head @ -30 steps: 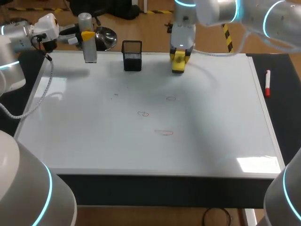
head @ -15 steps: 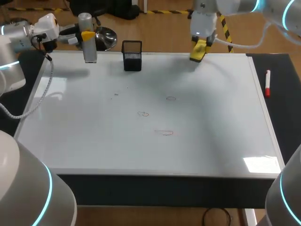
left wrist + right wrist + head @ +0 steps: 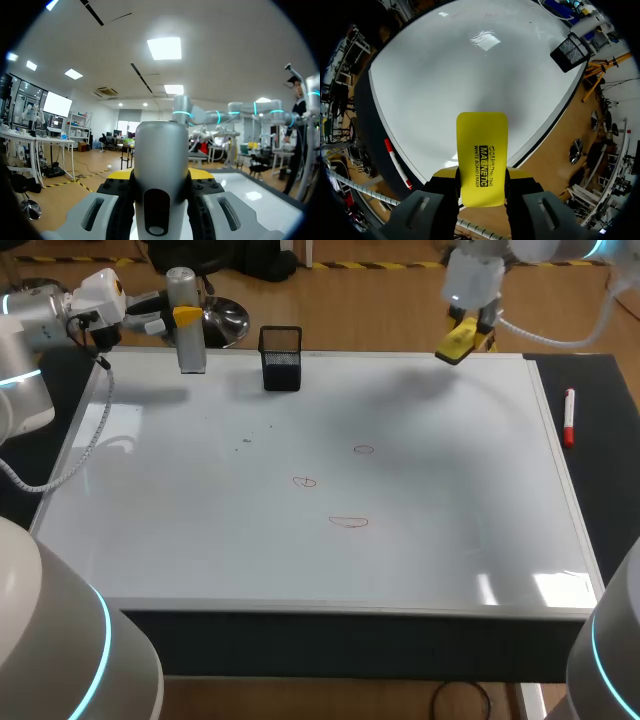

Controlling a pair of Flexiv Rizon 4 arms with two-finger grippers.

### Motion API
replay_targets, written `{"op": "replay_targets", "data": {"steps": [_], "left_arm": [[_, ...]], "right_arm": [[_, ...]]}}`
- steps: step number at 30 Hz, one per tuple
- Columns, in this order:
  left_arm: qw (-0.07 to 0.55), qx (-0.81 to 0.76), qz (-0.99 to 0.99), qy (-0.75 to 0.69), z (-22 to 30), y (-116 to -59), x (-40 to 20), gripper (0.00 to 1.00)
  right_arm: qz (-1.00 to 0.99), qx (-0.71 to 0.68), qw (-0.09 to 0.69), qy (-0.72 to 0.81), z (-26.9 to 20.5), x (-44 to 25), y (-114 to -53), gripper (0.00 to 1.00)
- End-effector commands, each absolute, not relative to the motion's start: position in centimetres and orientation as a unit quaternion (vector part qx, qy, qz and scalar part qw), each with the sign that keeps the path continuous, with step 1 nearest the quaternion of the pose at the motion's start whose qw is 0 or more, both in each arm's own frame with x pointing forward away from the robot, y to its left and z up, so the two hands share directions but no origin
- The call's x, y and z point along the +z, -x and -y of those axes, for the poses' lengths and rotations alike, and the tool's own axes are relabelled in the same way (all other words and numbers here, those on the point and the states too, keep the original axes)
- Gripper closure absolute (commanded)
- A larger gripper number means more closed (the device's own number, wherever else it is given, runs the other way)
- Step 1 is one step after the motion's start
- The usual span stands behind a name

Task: Pick up the inspection probe, press it on each red-marked spot on the whiteboard one by one, put down the probe, pick up the eraser, and wipe off all the red marks.

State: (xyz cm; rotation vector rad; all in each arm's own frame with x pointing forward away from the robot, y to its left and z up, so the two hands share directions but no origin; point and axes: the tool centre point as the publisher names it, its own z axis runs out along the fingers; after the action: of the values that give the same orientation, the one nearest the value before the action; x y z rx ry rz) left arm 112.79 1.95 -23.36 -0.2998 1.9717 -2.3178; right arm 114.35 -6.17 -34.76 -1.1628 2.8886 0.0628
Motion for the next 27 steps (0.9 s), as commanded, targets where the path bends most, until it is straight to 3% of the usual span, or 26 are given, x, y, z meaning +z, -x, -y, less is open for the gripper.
{"op": "replay_targets", "data": {"steps": [1, 27], "left_arm": [[0.045, -0.756, -0.645, 0.100, -1.9, -112.5, -23.1, 1.00], [0.045, -0.756, -0.645, 0.100, -1.9, -112.5, -23.1, 1.00]], "right_arm": [[-0.931, 0.021, 0.019, 0.365, 7.8, -32.9, -112.3, 1.00], [-0.965, 0.047, 0.049, 0.255, 11.5, -29.8, -108.0, 1.00]]}}
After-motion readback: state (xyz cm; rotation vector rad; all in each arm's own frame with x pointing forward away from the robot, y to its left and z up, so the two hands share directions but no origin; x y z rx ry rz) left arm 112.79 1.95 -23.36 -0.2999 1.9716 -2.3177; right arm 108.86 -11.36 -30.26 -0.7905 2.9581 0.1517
